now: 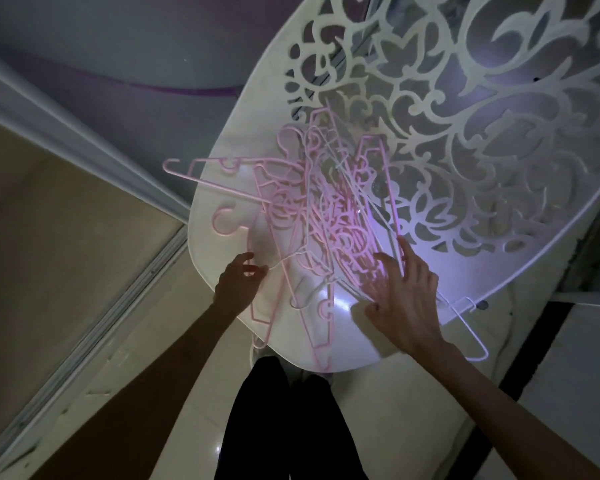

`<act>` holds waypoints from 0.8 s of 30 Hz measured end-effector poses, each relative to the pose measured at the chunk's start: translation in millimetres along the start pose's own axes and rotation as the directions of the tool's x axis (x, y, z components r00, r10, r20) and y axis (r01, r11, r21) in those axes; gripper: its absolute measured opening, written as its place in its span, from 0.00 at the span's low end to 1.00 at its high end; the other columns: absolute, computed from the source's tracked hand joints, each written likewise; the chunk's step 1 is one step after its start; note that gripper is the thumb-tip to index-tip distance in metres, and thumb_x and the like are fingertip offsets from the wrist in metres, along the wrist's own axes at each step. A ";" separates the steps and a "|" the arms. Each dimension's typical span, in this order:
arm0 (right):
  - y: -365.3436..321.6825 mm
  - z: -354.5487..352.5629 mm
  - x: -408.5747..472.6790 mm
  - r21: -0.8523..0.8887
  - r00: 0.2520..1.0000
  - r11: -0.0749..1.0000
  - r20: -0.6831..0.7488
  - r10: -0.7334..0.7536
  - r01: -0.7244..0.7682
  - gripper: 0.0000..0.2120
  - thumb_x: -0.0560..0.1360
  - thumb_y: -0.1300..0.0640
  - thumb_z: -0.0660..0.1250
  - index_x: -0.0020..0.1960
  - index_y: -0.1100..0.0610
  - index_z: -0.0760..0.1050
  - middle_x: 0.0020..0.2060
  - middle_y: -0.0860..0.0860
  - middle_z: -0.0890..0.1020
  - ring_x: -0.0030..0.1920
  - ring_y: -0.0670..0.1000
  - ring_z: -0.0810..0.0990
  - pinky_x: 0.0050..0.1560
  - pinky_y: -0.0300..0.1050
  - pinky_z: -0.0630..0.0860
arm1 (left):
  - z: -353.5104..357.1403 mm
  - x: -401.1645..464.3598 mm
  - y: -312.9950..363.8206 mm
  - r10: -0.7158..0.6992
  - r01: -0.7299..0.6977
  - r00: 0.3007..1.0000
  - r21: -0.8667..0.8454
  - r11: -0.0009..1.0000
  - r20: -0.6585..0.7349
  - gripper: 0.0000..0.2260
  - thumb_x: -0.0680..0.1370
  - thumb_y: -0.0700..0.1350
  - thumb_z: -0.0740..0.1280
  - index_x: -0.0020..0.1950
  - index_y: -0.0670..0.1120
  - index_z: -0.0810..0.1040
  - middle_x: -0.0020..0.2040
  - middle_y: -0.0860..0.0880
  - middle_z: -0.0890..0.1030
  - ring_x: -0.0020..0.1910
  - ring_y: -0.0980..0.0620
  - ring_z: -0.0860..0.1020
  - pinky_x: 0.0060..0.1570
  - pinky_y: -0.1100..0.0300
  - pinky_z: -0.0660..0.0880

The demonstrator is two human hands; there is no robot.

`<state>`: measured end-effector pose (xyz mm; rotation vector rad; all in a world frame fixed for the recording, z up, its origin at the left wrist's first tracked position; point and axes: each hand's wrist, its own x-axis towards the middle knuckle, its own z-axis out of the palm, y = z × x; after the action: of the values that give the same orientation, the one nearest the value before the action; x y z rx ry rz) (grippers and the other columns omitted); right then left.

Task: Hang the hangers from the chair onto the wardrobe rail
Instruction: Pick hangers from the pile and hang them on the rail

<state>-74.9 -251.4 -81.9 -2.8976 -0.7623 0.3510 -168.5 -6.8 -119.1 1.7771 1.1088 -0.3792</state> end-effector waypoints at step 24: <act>-35.4 15.2 8.3 0.205 0.978 0.964 0.152 0.142 -0.171 0.43 0.62 0.48 0.75 0.71 0.53 0.58 0.75 0.55 0.52 0.74 0.59 0.53 0.71 0.63 0.54 | -7.5 1.9 11.3 -0.043 0.056 0.978 -0.055 0.997 0.204 0.15 0.70 0.38 0.73 0.55 0.45 0.76 0.48 0.44 0.81 0.47 0.48 0.78 0.51 0.58 0.73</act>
<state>-88.3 -215.7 -91.8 -2.7531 -0.4766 0.6138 -159.9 -0.8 -110.4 1.6209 1.0106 -0.5392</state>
